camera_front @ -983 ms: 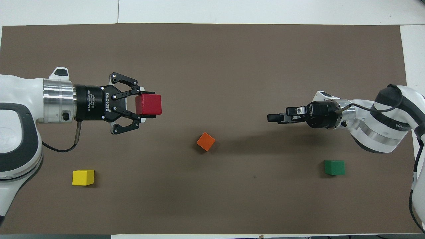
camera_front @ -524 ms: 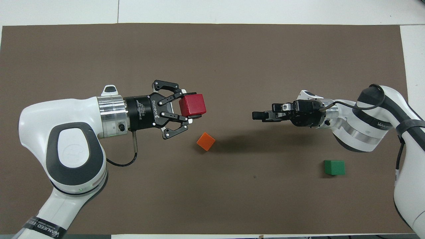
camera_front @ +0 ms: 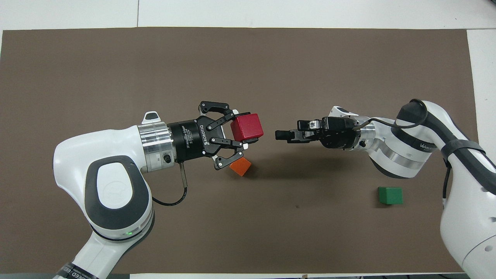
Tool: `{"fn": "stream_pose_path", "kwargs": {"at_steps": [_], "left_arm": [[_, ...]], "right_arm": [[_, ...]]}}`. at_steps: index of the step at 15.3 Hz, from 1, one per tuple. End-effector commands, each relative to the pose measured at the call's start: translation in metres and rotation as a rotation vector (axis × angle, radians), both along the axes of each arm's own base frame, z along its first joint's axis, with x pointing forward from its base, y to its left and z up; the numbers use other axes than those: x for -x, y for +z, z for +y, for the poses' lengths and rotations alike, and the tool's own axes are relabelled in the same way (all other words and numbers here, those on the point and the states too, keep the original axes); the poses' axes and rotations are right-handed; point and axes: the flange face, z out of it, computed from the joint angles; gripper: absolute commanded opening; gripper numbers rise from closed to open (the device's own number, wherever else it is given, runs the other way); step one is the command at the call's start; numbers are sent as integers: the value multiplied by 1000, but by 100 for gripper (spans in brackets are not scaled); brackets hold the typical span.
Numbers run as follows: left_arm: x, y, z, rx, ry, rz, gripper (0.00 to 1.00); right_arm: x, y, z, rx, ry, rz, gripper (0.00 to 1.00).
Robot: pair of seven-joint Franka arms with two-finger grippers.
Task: Transfer red block to right arm and stack on blue block
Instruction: 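Close the right gripper on the red cube held by the left gripper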
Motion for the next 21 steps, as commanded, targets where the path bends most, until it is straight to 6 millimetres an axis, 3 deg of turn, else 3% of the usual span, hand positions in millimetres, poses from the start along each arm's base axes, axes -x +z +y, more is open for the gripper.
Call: {"fn": "stream_pose_path", "kwargs": {"at_steps": [1, 8, 16, 19, 21], "left_arm": [[7, 3, -5, 15, 11, 7, 0], [15, 2, -16, 4, -23, -28, 0], [18, 0, -17, 4, -28, -24, 0], [17, -1, -16, 4, -29, -22, 0], [17, -1, -15, 4, -28, -22, 0]], "right_arm": [[-6, -2, 8, 8, -20, 25, 100], [0, -7, 45, 28, -41, 34, 100], [0, -8, 51, 38, -57, 34, 99], [-2, -6, 52, 40, -59, 28, 87], [-2, -7, 53, 47, -67, 20, 68]]}}
